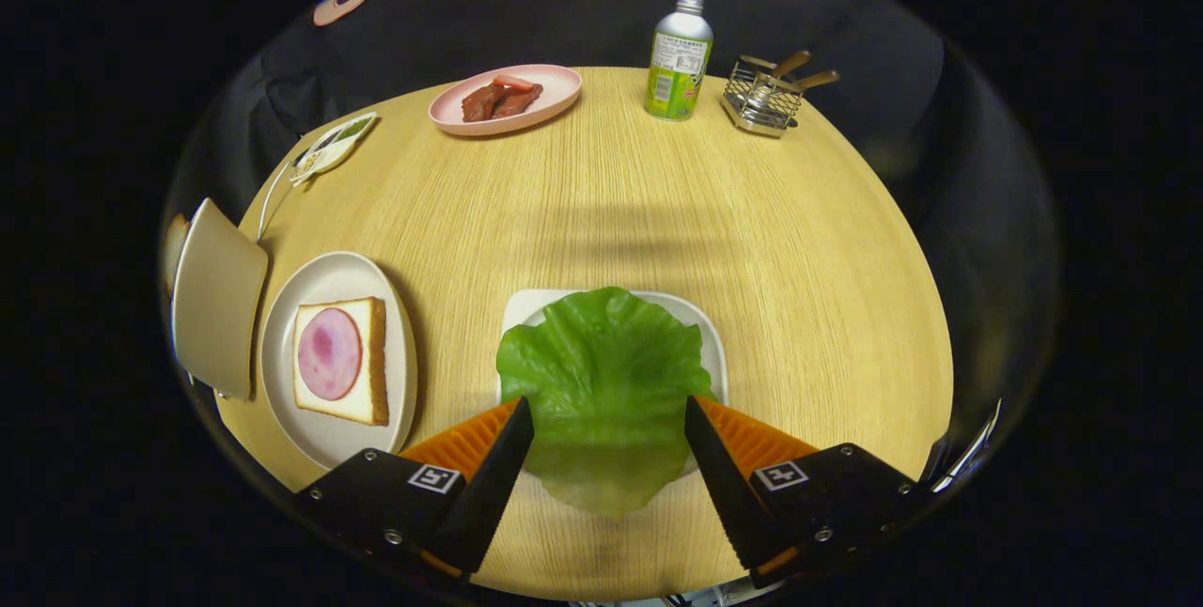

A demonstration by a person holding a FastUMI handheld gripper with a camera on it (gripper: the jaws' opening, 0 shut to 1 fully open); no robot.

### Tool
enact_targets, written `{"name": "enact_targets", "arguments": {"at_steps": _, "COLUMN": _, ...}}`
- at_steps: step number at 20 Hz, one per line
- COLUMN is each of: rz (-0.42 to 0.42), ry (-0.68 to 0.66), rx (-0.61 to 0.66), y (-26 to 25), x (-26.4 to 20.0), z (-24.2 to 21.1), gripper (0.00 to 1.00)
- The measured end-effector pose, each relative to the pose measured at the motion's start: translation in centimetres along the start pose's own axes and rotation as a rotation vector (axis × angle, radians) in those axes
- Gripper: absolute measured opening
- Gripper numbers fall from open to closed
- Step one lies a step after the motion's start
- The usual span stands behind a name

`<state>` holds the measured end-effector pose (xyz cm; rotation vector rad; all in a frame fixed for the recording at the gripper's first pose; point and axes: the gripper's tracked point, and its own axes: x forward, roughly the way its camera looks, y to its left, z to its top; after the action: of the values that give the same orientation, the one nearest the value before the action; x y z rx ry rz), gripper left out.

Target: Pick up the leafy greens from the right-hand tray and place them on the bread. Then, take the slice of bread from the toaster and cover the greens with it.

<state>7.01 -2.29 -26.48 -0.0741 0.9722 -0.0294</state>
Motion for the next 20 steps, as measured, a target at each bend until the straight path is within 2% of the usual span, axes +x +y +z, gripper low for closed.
{"name": "enact_targets", "arguments": {"at_steps": 3, "rz": 0.004, "ry": 0.061, "rx": 0.005, "y": 0.1, "x": 0.7, "z": -0.8, "gripper": 0.92}}
{"name": "enact_targets", "arguments": {"at_steps": 13, "rz": 0.030, "ry": 0.148, "rx": 0.029, "y": 0.4, "x": 1.4, "z": -1.5, "gripper": 0.56}}
{"name": "enact_targets", "arguments": {"at_steps": 15, "rz": 0.027, "ry": 0.154, "rx": 0.036, "y": 0.1, "x": 1.4, "z": -1.5, "gripper": 0.45}}
{"name": "enact_targets", "arguments": {"at_steps": 18, "rz": 0.021, "ry": 0.157, "rx": 0.059, "y": -0.5, "x": 1.4, "z": -1.5, "gripper": 0.16}}
{"name": "enact_targets", "arguments": {"at_steps": 20, "rz": 0.028, "ry": 0.154, "rx": 0.079, "y": -0.4, "x": 1.1, "z": -1.3, "gripper": 0.05}}
